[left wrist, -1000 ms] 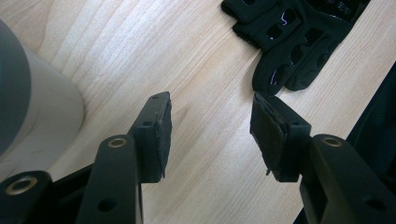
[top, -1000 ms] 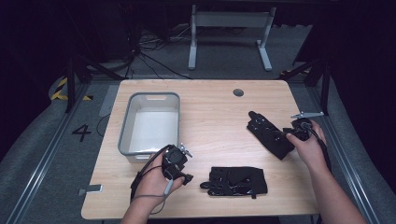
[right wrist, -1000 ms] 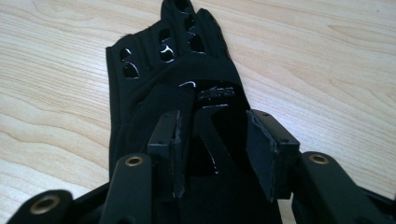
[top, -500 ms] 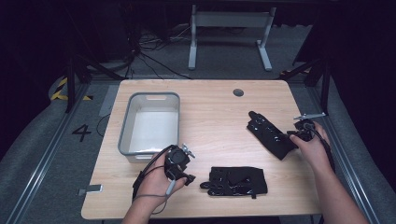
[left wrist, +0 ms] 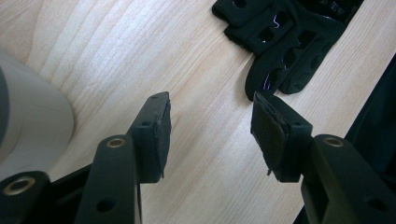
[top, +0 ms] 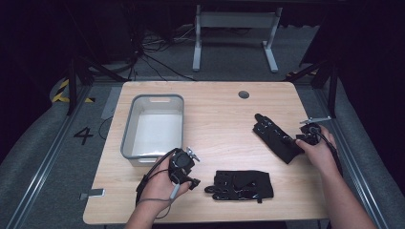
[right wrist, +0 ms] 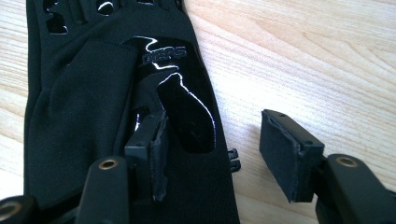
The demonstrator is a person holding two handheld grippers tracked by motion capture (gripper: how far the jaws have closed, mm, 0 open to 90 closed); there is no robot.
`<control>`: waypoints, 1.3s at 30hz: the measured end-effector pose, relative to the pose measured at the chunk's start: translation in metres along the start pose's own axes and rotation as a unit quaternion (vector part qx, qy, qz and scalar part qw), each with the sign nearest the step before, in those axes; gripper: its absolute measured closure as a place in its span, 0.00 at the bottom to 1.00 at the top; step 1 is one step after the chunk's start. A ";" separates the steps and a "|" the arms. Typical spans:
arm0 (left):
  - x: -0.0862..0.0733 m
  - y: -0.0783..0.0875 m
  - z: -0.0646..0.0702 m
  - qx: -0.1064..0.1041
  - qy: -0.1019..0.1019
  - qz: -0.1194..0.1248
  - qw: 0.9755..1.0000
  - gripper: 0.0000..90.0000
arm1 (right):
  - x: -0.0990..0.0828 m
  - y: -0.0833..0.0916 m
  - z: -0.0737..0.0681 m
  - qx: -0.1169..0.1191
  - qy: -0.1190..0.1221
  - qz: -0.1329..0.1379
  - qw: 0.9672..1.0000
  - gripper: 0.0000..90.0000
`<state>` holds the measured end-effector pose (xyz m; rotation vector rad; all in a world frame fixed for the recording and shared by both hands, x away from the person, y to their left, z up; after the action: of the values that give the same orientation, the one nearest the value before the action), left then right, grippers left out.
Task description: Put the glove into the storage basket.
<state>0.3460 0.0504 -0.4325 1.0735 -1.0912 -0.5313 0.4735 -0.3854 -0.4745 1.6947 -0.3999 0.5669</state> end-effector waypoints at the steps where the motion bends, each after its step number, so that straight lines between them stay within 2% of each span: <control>1: 0.000 -0.001 0.000 -0.001 -0.002 0.000 1.000 0.54 | 0.000 0.001 -0.001 0.003 0.002 -0.001 1.000 0.58; 3: 0.001 -0.001 0.001 -0.001 -0.003 0.000 1.000 0.54 | -0.001 0.002 -0.004 0.009 0.000 -0.004 1.000 0.69; 7: 0.001 -0.002 0.001 -0.002 -0.005 -0.002 1.000 0.54 | 0.000 0.003 -0.009 0.005 0.013 -0.008 1.000 0.86; 8: 0.001 -0.002 0.001 -0.002 -0.005 -0.002 1.000 0.54 | 0.000 0.003 -0.009 0.005 0.013 -0.008 1.000 0.86; 9: 0.001 -0.002 0.001 -0.001 -0.004 -0.001 1.000 0.54 | 0.000 0.006 -0.011 0.008 0.018 -0.008 1.000 0.92; 10: 0.001 -0.002 0.001 -0.001 -0.004 -0.001 1.000 0.54 | 0.001 0.008 -0.011 0.010 0.020 -0.006 1.000 0.94; 17: 0.002 -0.002 0.000 -0.003 -0.003 0.000 1.000 0.54 | 0.003 0.021 -0.018 0.019 0.034 0.015 0.999 0.95; 19: 0.003 -0.001 0.000 -0.002 -0.006 0.002 1.000 0.54 | 0.004 0.031 -0.024 0.024 0.049 0.031 0.998 0.95; 22: 0.005 -0.002 0.000 -0.003 -0.006 0.003 1.000 0.54 | 0.005 0.039 -0.030 0.029 0.058 0.041 0.997 0.95; 24: 0.008 -0.003 0.000 -0.005 -0.010 0.004 1.000 0.54 | 0.006 0.051 -0.039 0.036 0.077 0.057 0.995 0.95; 29: 0.011 -0.005 0.000 -0.008 -0.017 0.004 1.000 0.54 | 0.006 0.067 -0.052 0.043 0.095 0.075 0.992 0.95; 31: 0.015 -0.006 -0.001 -0.009 -0.020 0.004 1.000 0.54 | 0.003 0.079 -0.062 0.046 0.116 0.088 0.988 0.95; 34: 0.019 -0.007 0.000 -0.011 -0.025 0.005 1.000 0.54 | 0.001 0.085 -0.068 0.047 0.128 0.092 0.986 0.95; 35: 0.021 -0.008 0.000 -0.014 -0.031 0.004 0.999 0.54 | -0.002 0.090 -0.074 0.051 0.137 0.093 0.985 0.95; 36: 0.021 -0.008 0.000 -0.014 -0.031 0.004 0.999 0.54 | -0.002 0.090 -0.074 0.051 0.137 0.093 0.985 0.95; 39: 0.028 -0.011 0.000 -0.018 -0.040 0.003 0.999 0.54 | -0.009 0.100 -0.083 0.061 0.154 0.094 0.982 0.95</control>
<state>0.3590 0.0234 -0.4295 1.0252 -1.1506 -0.5913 0.3981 -0.3239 -0.3872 1.6609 -0.3071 0.9952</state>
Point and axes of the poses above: each handheld gripper's, and its own axes: y roughly backward along the jaws, x roughly out of its top, z roughly to its right, the point moved 4 cm from there along -y, roughly forward along the jaws, and after that the axes turned 12 degrees about -y, right-handed, at the moved point
